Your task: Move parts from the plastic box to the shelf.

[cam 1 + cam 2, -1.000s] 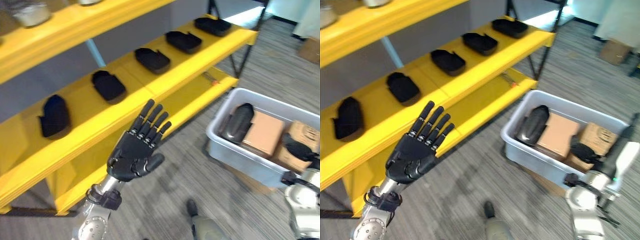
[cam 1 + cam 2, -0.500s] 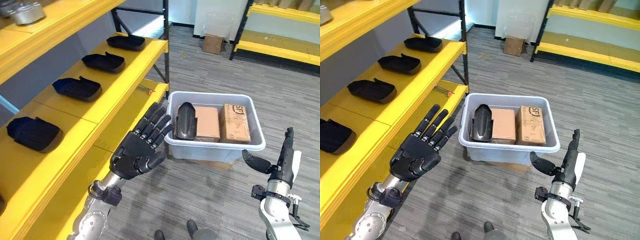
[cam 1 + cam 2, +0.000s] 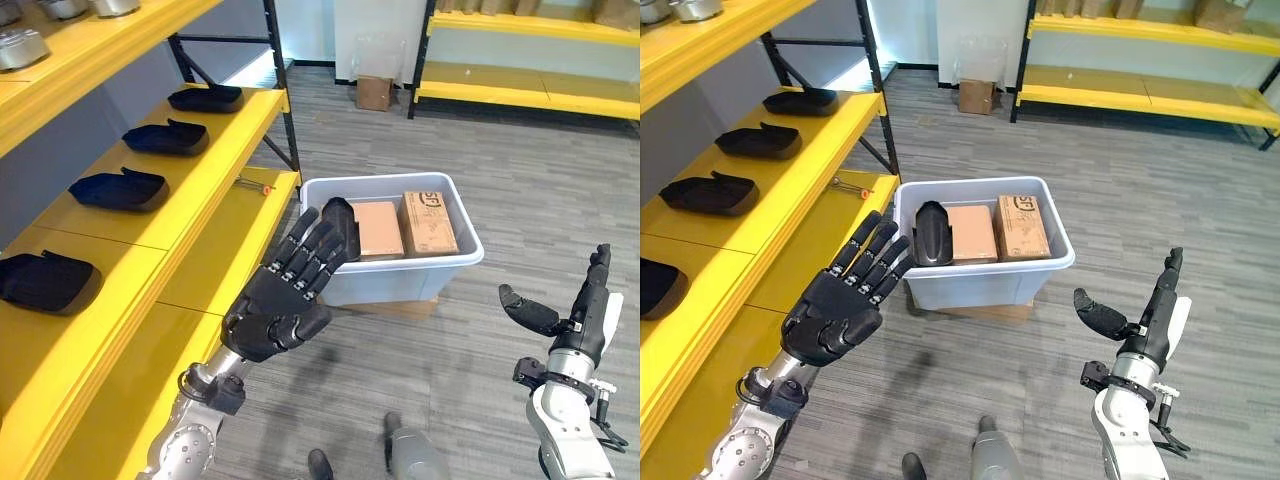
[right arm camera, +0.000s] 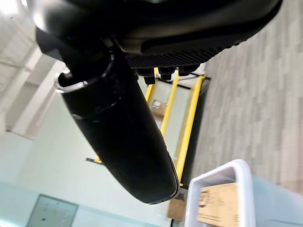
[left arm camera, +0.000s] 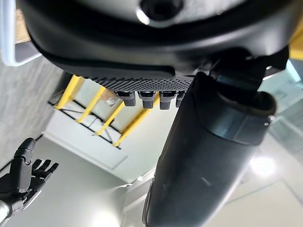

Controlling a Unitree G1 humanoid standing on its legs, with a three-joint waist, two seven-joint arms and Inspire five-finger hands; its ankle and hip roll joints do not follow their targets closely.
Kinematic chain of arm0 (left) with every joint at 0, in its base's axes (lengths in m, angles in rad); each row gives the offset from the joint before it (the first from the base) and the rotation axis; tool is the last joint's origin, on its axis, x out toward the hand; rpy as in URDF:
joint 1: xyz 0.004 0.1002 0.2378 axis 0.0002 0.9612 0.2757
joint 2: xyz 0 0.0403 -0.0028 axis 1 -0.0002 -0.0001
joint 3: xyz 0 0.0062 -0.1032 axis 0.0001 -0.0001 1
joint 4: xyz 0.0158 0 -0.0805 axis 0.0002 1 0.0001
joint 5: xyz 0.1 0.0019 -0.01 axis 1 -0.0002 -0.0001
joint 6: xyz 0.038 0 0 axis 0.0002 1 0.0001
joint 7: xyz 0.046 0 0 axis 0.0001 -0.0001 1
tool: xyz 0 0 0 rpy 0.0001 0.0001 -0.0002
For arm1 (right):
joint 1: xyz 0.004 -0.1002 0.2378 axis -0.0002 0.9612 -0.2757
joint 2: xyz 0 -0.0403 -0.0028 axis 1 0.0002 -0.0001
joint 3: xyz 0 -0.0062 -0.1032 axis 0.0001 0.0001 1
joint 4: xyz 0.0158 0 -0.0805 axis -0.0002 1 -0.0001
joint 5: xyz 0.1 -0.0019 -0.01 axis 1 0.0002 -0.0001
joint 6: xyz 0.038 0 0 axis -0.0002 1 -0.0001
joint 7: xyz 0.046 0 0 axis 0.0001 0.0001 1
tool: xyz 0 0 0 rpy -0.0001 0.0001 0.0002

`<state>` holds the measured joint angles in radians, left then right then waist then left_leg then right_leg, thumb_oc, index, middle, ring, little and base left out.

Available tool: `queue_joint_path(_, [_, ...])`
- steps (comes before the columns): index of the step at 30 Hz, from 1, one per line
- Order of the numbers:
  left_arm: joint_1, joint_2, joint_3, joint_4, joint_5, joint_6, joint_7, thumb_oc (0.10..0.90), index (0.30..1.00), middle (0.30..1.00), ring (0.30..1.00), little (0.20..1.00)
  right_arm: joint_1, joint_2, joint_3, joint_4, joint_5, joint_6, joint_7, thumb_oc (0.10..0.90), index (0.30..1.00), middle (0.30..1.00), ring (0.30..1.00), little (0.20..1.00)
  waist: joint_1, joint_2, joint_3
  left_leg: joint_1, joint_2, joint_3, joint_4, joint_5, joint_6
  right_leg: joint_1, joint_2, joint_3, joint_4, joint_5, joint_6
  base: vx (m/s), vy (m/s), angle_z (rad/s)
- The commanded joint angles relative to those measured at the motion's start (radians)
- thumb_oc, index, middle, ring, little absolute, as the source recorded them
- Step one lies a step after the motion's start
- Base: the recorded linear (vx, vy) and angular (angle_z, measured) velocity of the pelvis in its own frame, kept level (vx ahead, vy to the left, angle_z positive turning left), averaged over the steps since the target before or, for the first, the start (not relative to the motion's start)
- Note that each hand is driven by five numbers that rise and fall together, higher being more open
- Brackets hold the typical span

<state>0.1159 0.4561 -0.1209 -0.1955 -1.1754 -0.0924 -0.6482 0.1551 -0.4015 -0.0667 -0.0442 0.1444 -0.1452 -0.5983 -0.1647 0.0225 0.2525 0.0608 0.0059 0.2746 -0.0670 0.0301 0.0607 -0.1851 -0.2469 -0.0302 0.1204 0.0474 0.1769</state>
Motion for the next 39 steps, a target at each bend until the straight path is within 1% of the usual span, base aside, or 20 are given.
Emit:
queue_joint_path(1, [-0.039, 0.01, 0.035, -0.087, -0.032, -0.055, -0.014, 0.9, 1.0, 1.0, 1.0, 1.0, -0.069, 0.014, -0.068, -0.029, 0.124, -0.086, 0.054, 0.9, 1.0, 1.0, 1.0, 1.0, -0.02, -0.038, -0.046, 0.157, 0.021, -0.041, -0.02, -0.13, -0.035, -0.017, 0.051, -0.007, -0.126, 0.238, 0.006, 0.16, -0.292, -0.08])
queue_joint_path(4, [-0.009, 0.006, 0.003, -0.089, 0.001, -0.05, -0.018, 0.9, 1.0, 1.0, 1.0, 1.0, -0.035, 0.017, -0.09, -0.013, 0.109, -0.119, 0.064, 0.9, 1.0, 1.0, 1.0, 1.0, -0.034, -0.045, -0.06, 0.169, 0.035, -0.059, -0.02, -0.13, -0.052, 0.022, 0.069, 0.035, -0.205, 0.237, 0.01, 0.13, -0.243, 0.14])
queue_joint_path(6, [0.007, 0.011, -0.005, -0.095, -0.005, -0.056, -0.025, 0.9, 1.0, 1.0, 1.0, 1.0, -0.011, 0.01, -0.098, -0.03, 0.09, -0.12, 0.056, 0.9, 1.0, 1.0, 1.0, 1.0, -0.038, -0.046, -0.069, 0.168, 0.039, -0.065, -0.02, -0.13, -0.056, 0.043, 0.07, 0.05, -0.208, 0.227, 0.011, 0.09, -0.217, 0.7])
queue_joint_path(8, [0.024, 0.024, 0.002, -0.098, -0.009, -0.082, -0.025, 0.9, 1.0, 1.0, 1.0, 1.0, -0.007, 0.005, -0.094, -0.032, 0.079, -0.113, 0.051, 0.9, 1.0, 1.0, 1.0, 1.0, -0.029, -0.047, -0.079, 0.171, 0.048, -0.051, -0.02, -0.13, -0.066, 0.071, 0.067, 0.015, -0.208, 0.211, 0.008, 0.09, -0.276, 0.76])
queue_joint_path(10, [0.026, 0.023, 0.003, -0.103, -0.006, -0.119, -0.007, 0.9, 1.0, 1.0, 1.0, 1.0, -0.006, -0.005, -0.088, -0.024, 0.1, -0.11, 0.058, 0.9, 1.0, 1.0, 1.0, 1.0, -0.031, -0.046, -0.085, 0.174, 0.059, -0.05, -0.02, -0.127, -0.073, 0.089, 0.08, 0.015, -0.208, 0.185, 0.003, 0.07, -0.193, -0.13])
queue_joint_path(13, [0.036, 0.017, 0.007, -0.12, -0.012, -0.148, -0.002, 0.9, 1.0, 1.0, 1.0, 1.0, 0.002, -0.012, -0.084, -0.017, 0.073, -0.13, 0.043, 0.9, 1.0, 1.0, 1.0, 1.0, -0.032, -0.043, -0.1, 0.168, 0.079, -0.054, -0.02, -0.116, -0.086, 0.125, 0.098, 0.027, -0.208, 0.145, -0.015, 0.1, -0.225, -0.1])
queue_joint_path(17, [0.029, 0.013, -0.002, -0.129, -0.003, -0.139, 0.007, 0.9, 1.0, 1.0, 1.0, 1.0, 0.005, -0.037, -0.078, -0.038, 0.036, -0.117, 0.02, 0.9, 1.0, 1.0, 1.0, 1.0, -0.035, -0.041, -0.104, 0.167, 0.115, -0.042, -0.02, -0.095, -0.105, 0.156, 0.113, 0.013, -0.192, 0.105, -0.04, 0.1, -0.288, -0.02])
queue_joint_path(21, [0.008, 0.016, -0.019, -0.129, -0.001, -0.145, 0.008, 0.9, 1.0, 1.0, 1.0, 1.0, -0.014, -0.093, -0.06, -0.038, -0.009, -0.113, 0.068, 0.9, 1.0, 1.0, 1.0, 1.0, -0.04, -0.031, -0.098, 0.162, 0.152, -0.024, -0.02, -0.06, -0.123, 0.159, 0.127, 0.011, -0.152, 0.061, -0.067, 0.08, -0.241, -0.01])
queue_joint_path(26, [-0.03, 0.007, -0.029, -0.104, 0.021, -0.167, 0.02, 0.9, 1.0, 1.0, 1.0, 1.0, -0.03, -0.147, -0.057, -0.031, -0.023, -0.139, 0.119, 0.9, 1.0, 1.0, 1.0, 1.0, -0.056, -0.02, -0.088, 0.122, 0.184, -0.02, 0.103, 0.007, -0.139, 0.161, 0.163, 0.03, -0.104, 0.01, -0.115, 0.08, -0.226, -0.13])
queue_joint_path(27, [-0.038, 0.004, -0.027, -0.105, 0.03, -0.175, 0.031, 0.9, 1.0, 1.0, 1.0, 1.0, -0.03, -0.153, -0.059, -0.031, -0.042, -0.156, 0.134, 0.9, 1.0, 1.0, 1.0, 1.0, -0.057, -0.021, -0.083, 0.097, 0.192, -0.019, 0.166, 0.024, -0.142, 0.162, 0.17, 0.028, -0.093, 0.002, -0.129, 0.08, -0.367, -0.17])
queue_joint_path(28, [-0.058, 0.002, -0.018, -0.104, 0.028, -0.186, 0.04, 0.9, 1.0, 1.0, 1.0, 1.0, -0.028, -0.165, -0.059, -0.041, -0.065, -0.166, 0.158, 0.9, 1.0, 1.0, 1.0, 1.0, -0.06, -0.025, -0.071, 0.05, 0.214, -0.007, 0.3, 0.064, -0.149, 0.164, 0.181, 0.015, -0.075, -0.01, -0.156, 0.08, -0.359, -0.14])
queue_joint_path(29, [-0.064, -0.002, -0.014, -0.103, 0.017, -0.183, 0.038, 0.9, 1.0, 1.0, 1.0, 1.0, -0.027, -0.167, -0.059, -0.044, -0.064, -0.167, 0.165, 0.9, 1.0, 1.0, 1.0, 1.0, -0.059, -0.03, -0.067, 0.03, 0.219, -0.002, 0.345, 0.078, -0.15, 0.17, 0.185, 0.012, -0.073, -0.013, -0.164, 0.07, -0.314, -0.06])
queue_joint_path(30, [-0.069, -0.004, -0.012, -0.101, 0.013, -0.181, 0.039, 0.9, 1.0, 1.0, 1.0, 1.0, -0.026, -0.167, -0.06, -0.045, -0.06, -0.165, 0.17, 0.9, 1.0, 1.0, 1.0, 1.0, -0.059, -0.031, -0.065, 0.007, 0.224, -0.004, 0.385, 0.081, -0.151, 0.172, 0.189, 0.008, -0.071, -0.015, -0.17, 0.07, -0.174, 0.02])
queue_joint_path(31, [-0.072, -0.007, -0.002, -0.093, 0.008, -0.183, 0.04, 0.9, 1.0, 1.0, 1.0, 1.0, -0.025, -0.164, -0.06, -0.044, -0.039, -0.16, 0.185, 0.9, 1.0, 1.0, 1.0, 1.0, -0.062, -0.035, -0.064, -0.003, 0.214, 0.005, 0.404, 0.057, -0.141, 0.174, 0.19, 0.01, -0.066, -0.019, -0.172, 0.11, -0.163, 0.17])
queue_joint_path(33, [-0.082, -0.014, 0.007, -0.081, 0.026, -0.177, 0.043, 0.9, 1.0, 1.0, 1.0, 1.0, -0.017, -0.153, -0.057, -0.042, 0.063, -0.135, 0.223, 0.9, 1.0, 1.0, 1.0, 1.0, -0.061, -0.038, -0.055, -0.048, 0.197, -0.008, 0.458, 0.049, -0.131, 0.19, 0.199, 0.022, -0.063, -0.029, -0.178, 0.16, -0.116, 0.18])
queue_joint_path(34, [-0.072, -0.02, 0.021, -0.086, 0.056, -0.171, 0.047, 0.9, 1.0, 1.0, 1.0, 1.0, -0.003, -0.129, -0.048, -0.022, 0.054, -0.143, 0.25, 0.9, 1.0, 1.0, 1.0, 1.0, -0.05, -0.043, -0.044, -0.095, 0.156, -0.043, 0.432, 0.028, -0.109, 0.201, 0.201, 0.058, -0.063, -0.033, -0.17, 0.2, -0.02, 0.04])
queue_joint_path(35, [-0.063, -0.021, 0.026, -0.092, 0.057, -0.165, 0.048, 0.9, 1.0, 1.0, 1.0, 1.0, 0.0, -0.125, -0.038, -0.018, 0.059, -0.143, 0.257, 0.9, 1.0, 1.0, 1.0, 1.0, -0.043, -0.04, -0.038, -0.106, 0.146, -0.055, 0.375, 0.033, -0.108, 0.208, 0.201, 0.073, -0.066, -0.038, -0.165, 0.18, 0.016, 0.08])
queue_joint_path(36, [-0.06, -0.021, 0.027, -0.094, 0.058, -0.165, 0.048, 0.9, 1.0, 1.0, 1.0, 1.0, 0.0, -0.124, -0.036, -0.018, 0.065, -0.139, 0.259, 0.9, 1.0, 1.0, 1.0, 1.0, -0.04, -0.04, -0.039, -0.111, 0.144, -0.055, 0.354, 0.041, -0.108, 0.207, 0.201, 0.077, -0.068, -0.037, -0.164, 0.16, 0.101, -0.04])
queue_joint_path(38, [-0.042, -0.021, 0.033, -0.101, 0.051, -0.15, 0.042, 0.9, 1.0, 1.0, 1.0, 1.0, 0.022, -0.123, -0.027, -0.035, 0.084, -0.129, 0.263, 0.9, 1.0, 1.0, 1.0, 1.0, -0.028, -0.032, -0.037, -0.141, 0.152, -0.044, 0.206, 0.077, -0.118, 0.234, 0.194, 0.077, -0.086, -0.053, -0.151, 0.2, 0.151, -0.23])
queue_joint_path(39, [-0.029, -0.024, 0.042, -0.105, 0.042, -0.128, 0.033, 0.9, 1.0, 1.0, 1.0, 1.0, 0.044, -0.122, -0.025, -0.049, 0.078, -0.132, 0.258, 0.9, 1.0, 1.0, 1.0, 1.0, -0.023, -0.028, -0.038, -0.156, 0.162, -0.039, 0.133, 0.119, -0.13, 0.255, 0.187, 0.067, -0.104, -0.055, -0.143, 0.24, 0.159, -0.12])
